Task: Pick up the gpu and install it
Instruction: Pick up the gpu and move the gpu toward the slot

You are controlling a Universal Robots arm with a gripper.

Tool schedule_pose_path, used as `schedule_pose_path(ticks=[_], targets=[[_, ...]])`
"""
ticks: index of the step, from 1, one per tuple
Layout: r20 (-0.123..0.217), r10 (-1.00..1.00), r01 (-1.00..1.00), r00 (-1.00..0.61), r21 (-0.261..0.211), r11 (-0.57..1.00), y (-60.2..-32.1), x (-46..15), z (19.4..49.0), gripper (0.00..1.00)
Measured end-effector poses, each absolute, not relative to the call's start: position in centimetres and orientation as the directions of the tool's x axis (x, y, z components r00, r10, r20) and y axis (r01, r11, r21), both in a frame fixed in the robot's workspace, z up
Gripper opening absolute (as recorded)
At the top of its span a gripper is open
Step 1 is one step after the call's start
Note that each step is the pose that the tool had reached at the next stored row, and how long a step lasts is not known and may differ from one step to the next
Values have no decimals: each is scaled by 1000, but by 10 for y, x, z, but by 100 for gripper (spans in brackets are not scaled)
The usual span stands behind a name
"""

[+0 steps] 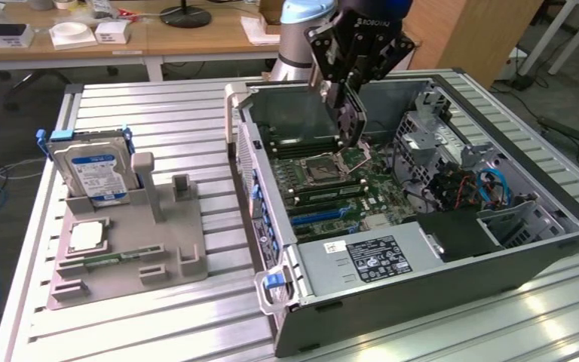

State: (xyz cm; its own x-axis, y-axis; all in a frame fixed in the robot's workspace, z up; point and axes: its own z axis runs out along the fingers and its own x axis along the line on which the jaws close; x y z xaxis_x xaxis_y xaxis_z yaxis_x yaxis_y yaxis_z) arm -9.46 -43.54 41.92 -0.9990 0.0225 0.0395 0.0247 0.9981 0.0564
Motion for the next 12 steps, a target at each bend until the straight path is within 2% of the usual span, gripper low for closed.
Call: schedule_pose_path(ticks=[12], targets=[[40,22,25,-999,56,998,-435,-85,419,27]])
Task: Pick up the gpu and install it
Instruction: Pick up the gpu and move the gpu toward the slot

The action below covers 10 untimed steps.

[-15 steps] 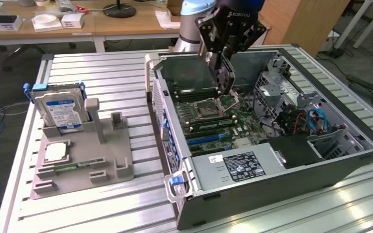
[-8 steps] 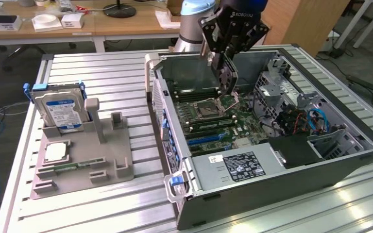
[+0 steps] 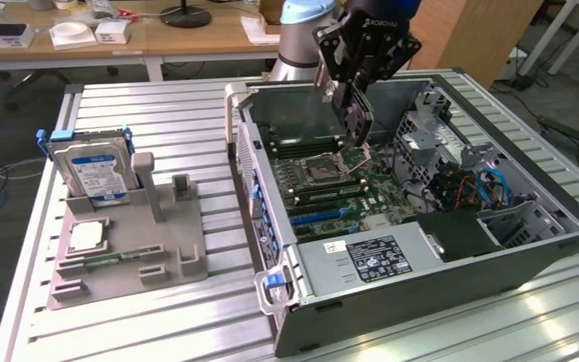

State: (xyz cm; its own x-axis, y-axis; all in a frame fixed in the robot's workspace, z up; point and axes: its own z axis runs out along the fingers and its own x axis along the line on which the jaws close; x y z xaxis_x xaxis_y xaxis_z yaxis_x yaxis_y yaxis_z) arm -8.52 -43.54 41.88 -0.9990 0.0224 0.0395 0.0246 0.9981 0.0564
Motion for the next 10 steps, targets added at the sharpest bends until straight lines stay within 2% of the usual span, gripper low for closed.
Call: schedule_pose_path(ticks=[10], targets=[[40,22,25,-999,56,998,-435,-78,419,27]])
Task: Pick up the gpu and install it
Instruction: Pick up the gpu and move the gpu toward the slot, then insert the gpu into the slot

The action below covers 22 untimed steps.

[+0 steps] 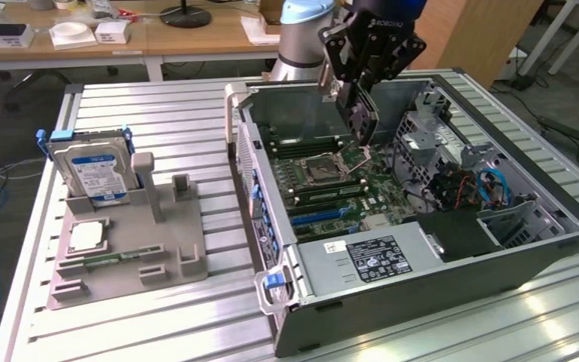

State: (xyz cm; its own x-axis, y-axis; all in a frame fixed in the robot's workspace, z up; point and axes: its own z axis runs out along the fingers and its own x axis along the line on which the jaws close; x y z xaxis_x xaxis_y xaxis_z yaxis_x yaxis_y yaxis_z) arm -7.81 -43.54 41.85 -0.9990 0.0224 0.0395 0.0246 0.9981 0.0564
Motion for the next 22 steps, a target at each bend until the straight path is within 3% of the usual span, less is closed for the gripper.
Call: schedule_pose_path(ticks=[22], targets=[[40,22,24,-999,56,998,-435,-63,418,27]])
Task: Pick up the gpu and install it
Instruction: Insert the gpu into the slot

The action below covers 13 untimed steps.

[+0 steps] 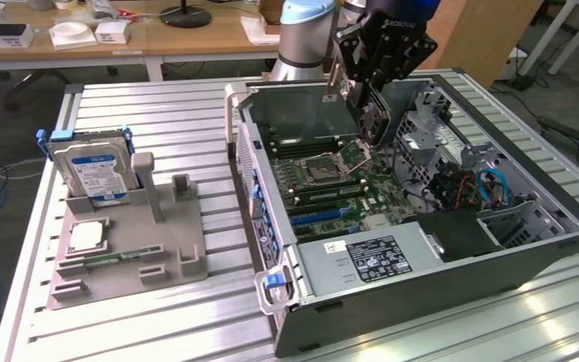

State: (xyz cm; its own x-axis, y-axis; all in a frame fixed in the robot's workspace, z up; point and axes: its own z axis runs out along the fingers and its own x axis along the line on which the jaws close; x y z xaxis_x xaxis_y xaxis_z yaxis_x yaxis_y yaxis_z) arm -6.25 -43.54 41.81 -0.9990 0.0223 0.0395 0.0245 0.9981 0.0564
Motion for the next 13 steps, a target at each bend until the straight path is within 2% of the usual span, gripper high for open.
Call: schedule_pose_path(ticks=[13], targets=[[39,-2,1,-999,56,998,-435,-63,418,27]])
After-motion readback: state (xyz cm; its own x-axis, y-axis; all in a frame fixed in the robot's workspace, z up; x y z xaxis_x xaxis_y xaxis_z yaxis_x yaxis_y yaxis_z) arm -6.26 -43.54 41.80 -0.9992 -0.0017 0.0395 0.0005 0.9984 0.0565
